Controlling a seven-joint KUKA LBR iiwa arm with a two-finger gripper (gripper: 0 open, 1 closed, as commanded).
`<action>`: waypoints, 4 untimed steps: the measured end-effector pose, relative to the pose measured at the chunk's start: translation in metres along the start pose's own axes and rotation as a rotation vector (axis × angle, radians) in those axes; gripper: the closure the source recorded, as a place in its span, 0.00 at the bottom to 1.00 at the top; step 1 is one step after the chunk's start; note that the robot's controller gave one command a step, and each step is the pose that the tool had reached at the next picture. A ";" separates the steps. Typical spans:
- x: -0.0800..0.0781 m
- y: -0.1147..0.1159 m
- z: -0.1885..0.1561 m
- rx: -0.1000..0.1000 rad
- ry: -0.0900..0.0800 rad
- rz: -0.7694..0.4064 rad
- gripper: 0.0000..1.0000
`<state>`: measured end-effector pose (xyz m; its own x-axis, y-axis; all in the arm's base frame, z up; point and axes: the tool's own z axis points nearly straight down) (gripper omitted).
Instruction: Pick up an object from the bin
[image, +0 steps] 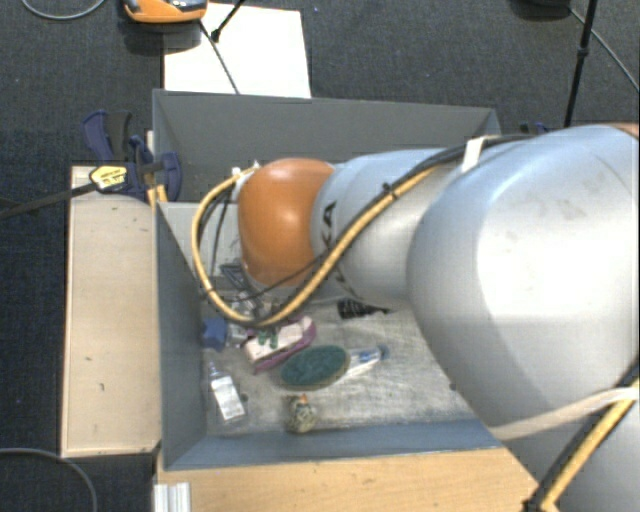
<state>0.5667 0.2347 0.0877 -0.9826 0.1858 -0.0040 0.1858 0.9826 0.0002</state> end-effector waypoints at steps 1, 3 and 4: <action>-0.006 0.001 0.012 0.006 0.002 -0.108 1.00; -0.021 0.002 0.013 0.001 -0.005 -0.111 1.00; -0.022 0.000 0.012 -0.002 -0.003 -0.121 1.00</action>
Offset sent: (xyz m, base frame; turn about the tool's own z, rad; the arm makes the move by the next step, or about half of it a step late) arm 0.0025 0.0033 -0.0177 -0.1097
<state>0.5879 0.2306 0.0753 -0.9978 0.0659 -0.0066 0.0658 0.9978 0.0015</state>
